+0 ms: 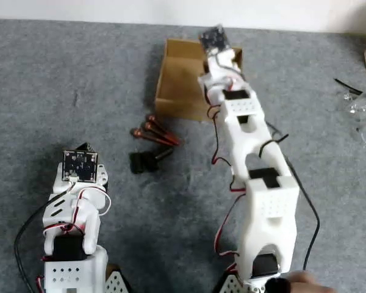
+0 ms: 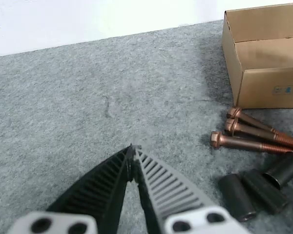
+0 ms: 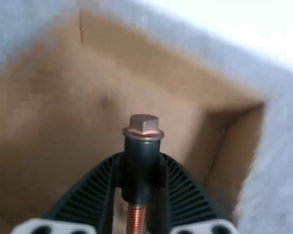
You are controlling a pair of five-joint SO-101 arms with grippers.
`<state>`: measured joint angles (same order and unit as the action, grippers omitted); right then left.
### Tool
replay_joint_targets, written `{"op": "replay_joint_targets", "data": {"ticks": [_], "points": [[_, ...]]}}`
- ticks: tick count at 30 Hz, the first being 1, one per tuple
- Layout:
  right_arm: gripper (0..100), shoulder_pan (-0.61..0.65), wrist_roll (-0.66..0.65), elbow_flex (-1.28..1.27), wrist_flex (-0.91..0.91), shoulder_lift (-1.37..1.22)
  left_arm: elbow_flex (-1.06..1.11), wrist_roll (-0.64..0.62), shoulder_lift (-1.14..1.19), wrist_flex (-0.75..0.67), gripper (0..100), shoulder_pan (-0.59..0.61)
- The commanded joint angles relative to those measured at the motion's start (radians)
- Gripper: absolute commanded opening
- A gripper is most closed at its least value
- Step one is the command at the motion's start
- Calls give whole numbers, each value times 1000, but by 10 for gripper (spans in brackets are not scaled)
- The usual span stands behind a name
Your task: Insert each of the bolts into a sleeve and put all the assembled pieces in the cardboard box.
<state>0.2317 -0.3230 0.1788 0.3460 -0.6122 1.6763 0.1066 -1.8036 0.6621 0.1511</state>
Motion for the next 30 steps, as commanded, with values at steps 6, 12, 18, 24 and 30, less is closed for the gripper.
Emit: {"op": "replay_joint_targets", "data": {"ticks": [6, 12, 18, 24, 30], "points": [[6, -61, -8, 131, -44, -117, 19, 8, -4, -26, 8, -10], [6, -62, -14, 136, -42, -142, 19, 8, -1, -26, 8, -10], [42, -64, -15, 136, -41, -142, 19, 8, -1, -26, 8, -10], [240, -61, -9, 145, 71, -140, 19, 8, -1, -26, 8, -10], [248, -62, -9, 145, 85, -133, 19, 8, -1, -26, 9, -10]]}}
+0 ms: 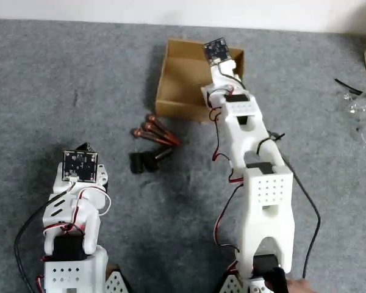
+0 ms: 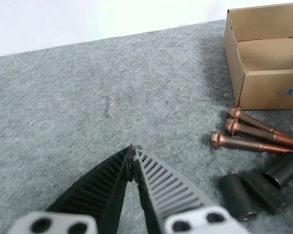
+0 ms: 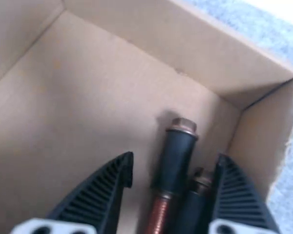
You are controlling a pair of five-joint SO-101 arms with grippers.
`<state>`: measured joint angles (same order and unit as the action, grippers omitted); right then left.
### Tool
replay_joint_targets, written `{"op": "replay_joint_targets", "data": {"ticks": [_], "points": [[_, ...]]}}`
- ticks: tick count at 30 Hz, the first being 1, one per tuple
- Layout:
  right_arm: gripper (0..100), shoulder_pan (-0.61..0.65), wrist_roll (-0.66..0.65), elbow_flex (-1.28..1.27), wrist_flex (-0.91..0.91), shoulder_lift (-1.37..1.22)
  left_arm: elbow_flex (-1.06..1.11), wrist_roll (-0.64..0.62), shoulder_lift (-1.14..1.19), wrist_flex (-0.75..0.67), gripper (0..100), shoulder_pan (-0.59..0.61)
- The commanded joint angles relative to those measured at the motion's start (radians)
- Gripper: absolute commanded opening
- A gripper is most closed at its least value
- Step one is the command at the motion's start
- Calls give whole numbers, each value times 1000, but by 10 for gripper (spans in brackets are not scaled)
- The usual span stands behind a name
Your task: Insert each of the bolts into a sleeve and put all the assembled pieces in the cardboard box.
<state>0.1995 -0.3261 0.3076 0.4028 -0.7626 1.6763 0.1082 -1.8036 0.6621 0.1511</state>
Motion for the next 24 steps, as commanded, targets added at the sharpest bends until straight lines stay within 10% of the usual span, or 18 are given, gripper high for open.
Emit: {"op": "replay_joint_targets", "data": {"ticks": [1, 24], "points": [[248, -30, -5, 15, 28, 31, 19, 6, -1, -26, 9, -10], [248, 180, 206, -696, 148, 1004, 19, 6, -4, -26, 10, -10]]}}
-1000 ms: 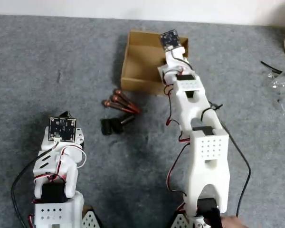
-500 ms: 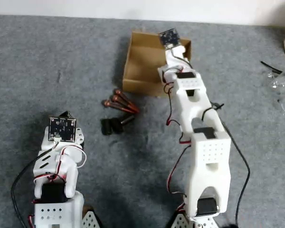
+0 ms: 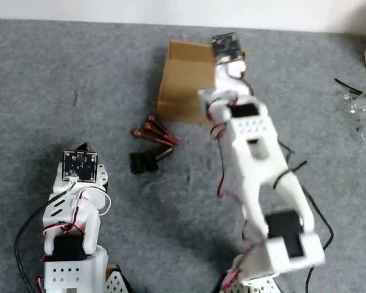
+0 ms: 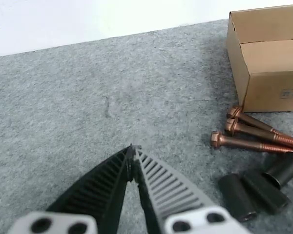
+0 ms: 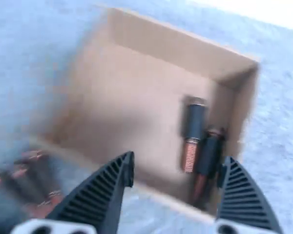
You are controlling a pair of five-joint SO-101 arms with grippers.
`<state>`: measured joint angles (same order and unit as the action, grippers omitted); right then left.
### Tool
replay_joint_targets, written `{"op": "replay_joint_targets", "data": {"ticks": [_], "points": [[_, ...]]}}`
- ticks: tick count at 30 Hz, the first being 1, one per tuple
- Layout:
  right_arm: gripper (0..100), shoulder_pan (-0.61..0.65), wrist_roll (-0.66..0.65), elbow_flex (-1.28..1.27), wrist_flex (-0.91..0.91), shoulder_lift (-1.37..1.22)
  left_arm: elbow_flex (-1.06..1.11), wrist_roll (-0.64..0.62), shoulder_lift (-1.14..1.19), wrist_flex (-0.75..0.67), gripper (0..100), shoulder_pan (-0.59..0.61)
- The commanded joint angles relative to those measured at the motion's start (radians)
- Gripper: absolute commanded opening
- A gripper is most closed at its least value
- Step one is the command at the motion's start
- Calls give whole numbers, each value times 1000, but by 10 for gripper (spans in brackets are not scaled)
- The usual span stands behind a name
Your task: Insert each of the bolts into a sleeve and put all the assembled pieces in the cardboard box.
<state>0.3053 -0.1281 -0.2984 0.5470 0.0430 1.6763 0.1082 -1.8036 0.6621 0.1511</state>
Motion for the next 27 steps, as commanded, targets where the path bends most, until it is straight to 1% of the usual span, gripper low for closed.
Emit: {"op": "replay_joint_targets", "data": {"ticks": [1, 3, 7, 10, 13, 17, 22, 24, 27], "points": [[248, 102, 6, -137, 4, 252, 19, 6, -4, -26, 10, -10], [248, 160, -17, -229, 4, 358, 19, 6, -5, -26, 10, -10], [248, 275, -124, -407, 2, 532, 19, 6, -5, -26, 9, -8], [248, 315, -161, -515, 1, 622, 19, 6, -5, -26, 8, -8], [248, 318, -164, -579, 1, 661, 19, 6, -5, -26, 7, -8], [248, 318, -164, -601, -1, 634, 19, 6, -5, -26, 7, -8], [248, 361, -172, -599, -1, 529, 19, 6, -5, -26, 7, -7], [248, 372, -219, -596, -7, 467, 19, 6, -5, -26, 7, -7], [248, 384, -245, -598, -90, 378, 19, 6, -5, -26, 7, -7]]}}
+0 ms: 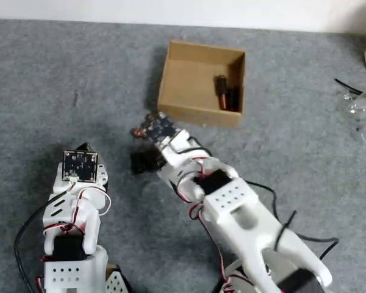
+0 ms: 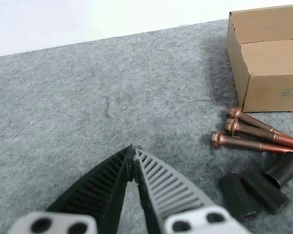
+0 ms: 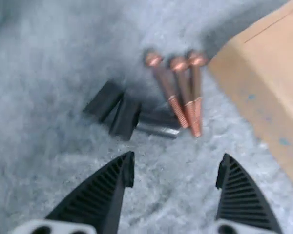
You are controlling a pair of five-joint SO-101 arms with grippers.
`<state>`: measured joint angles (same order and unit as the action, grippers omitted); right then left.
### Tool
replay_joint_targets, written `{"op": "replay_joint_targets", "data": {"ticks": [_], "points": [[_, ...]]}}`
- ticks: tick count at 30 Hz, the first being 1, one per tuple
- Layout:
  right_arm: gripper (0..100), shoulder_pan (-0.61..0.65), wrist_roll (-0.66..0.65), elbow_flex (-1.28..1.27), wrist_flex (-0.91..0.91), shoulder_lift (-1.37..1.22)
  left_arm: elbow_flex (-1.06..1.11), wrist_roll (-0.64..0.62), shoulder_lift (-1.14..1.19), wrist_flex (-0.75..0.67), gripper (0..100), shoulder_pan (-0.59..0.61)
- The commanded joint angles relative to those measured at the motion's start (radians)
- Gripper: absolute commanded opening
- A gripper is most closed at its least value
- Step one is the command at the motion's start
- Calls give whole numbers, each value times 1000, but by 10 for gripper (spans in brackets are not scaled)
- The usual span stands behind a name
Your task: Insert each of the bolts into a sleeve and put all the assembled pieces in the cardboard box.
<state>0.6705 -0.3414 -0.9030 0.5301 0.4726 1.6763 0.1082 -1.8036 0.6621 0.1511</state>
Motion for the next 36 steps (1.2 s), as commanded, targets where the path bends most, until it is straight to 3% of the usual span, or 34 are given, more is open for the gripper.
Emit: {"op": "replay_joint_targets", "data": {"ticks": [1, 7, 27, 32, 36], "points": [[248, 19, -32, 8, -102, -76, 19, 6, -5, -26, 7, -7], [248, 19, -37, 27, -257, -186, 19, 6, -5, -26, 7, -7], [248, 12, -40, 226, -259, -513, 18, 6, -5, -26, 7, -8], [248, 12, -141, 229, -255, -518, 18, 6, -5, -26, 7, -8], [248, 12, -120, 229, -255, -446, 18, 6, -5, -26, 8, -8]]}}
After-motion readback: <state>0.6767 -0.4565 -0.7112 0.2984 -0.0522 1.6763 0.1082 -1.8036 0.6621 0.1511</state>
